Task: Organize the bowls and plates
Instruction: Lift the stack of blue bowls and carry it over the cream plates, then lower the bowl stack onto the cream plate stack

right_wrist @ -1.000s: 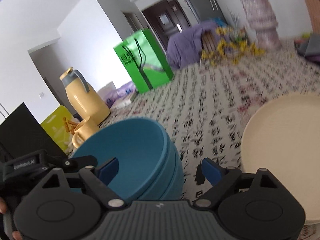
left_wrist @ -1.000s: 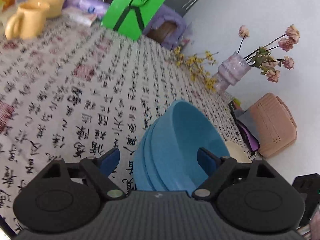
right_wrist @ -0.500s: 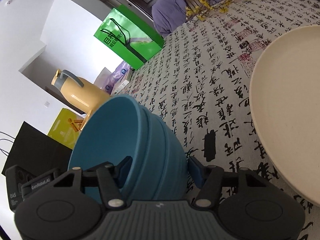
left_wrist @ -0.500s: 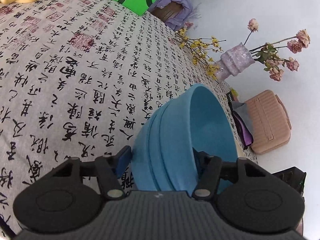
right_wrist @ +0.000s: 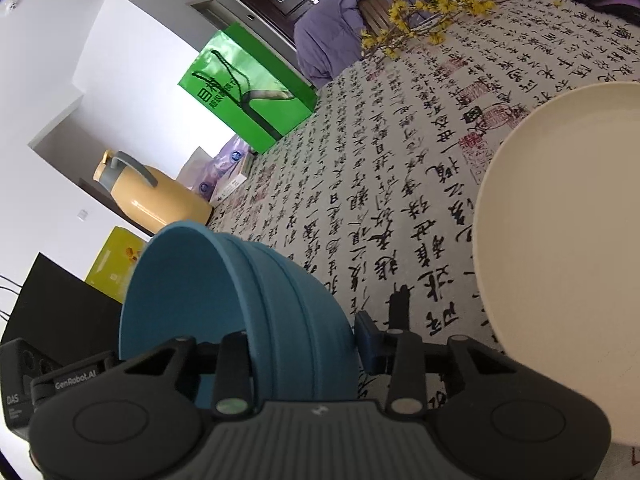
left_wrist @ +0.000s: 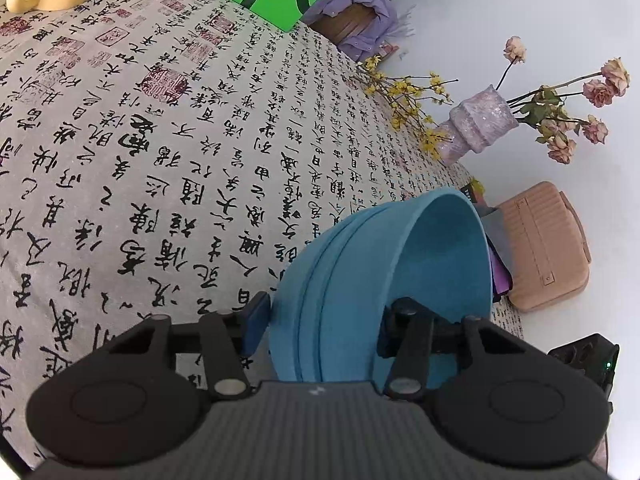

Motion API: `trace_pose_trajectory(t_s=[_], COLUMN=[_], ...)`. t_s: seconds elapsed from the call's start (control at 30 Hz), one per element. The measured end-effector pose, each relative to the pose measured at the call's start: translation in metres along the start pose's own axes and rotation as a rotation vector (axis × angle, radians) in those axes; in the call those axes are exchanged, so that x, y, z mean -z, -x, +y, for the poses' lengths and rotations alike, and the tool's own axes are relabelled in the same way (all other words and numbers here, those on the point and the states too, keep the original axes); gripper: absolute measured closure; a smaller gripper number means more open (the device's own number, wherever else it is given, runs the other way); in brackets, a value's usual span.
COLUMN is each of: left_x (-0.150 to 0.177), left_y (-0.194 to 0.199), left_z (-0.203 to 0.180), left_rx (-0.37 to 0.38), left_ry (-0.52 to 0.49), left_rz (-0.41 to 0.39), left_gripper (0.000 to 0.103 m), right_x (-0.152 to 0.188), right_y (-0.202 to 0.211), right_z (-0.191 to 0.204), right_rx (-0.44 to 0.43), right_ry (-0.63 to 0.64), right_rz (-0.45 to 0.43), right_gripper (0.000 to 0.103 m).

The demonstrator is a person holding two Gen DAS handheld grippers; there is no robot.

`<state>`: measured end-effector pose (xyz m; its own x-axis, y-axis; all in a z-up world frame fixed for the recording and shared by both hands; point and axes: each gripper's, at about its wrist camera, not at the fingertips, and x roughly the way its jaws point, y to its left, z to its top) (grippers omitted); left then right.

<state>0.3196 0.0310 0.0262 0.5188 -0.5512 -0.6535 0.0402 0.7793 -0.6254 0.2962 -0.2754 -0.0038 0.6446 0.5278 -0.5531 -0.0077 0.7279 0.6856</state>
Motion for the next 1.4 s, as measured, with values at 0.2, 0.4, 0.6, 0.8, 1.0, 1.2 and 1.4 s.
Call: trace_pose_trajectory(t_s=[0.2, 0.4, 0.6, 0.8, 1.0, 1.2, 1.4], left_x=[-0.007, -0.01, 0.003, 0.02, 0.025, 0.02, 0.018], left_y=[0.001, -0.021, -0.069, -0.115, -0.138, -0.15, -0.155], left_z=[-0.034, -0.093, -0.143, -0.171, -0.175, -0.176, -0.176], left_rx=[0.024, 0.061, 0.091, 0.091, 0.076, 0.077, 0.087], left_ry=[-0.054, -0.122, -0.139, -0.125, -0.108, -0.097, -0.085], left_rz=[-0.008, 0.044, 0.148, 0.246, 0.299, 0.306, 0.298], left_gripper=[0.054, 0.054, 0.054, 0.054, 0.054, 0.052, 0.051], right_x=[-0.018, -0.049, -0.073, -0.082, -0.092, -0.097, -0.096], right_y=[0.023, 0.065, 0.108, 0.129, 0.127, 0.123, 0.123], right_z=[-0.002, -0.019, -0.064, -0.101, -0.129, -0.142, -0.144], right_rx=[-0.01, 0.031, 0.118, 0.209, 0.233, 0.222, 0.205], right_ry=[0.011, 0.013, -0.044, -0.069, -0.104, -0.113, -0.112], right_rz=[-0.046, -0.101, -0.106, -0.085, -0.041, -0.03, -0.039], right_gripper=[0.068, 0.068, 0.068, 0.067, 0.067, 0.065, 0.061])
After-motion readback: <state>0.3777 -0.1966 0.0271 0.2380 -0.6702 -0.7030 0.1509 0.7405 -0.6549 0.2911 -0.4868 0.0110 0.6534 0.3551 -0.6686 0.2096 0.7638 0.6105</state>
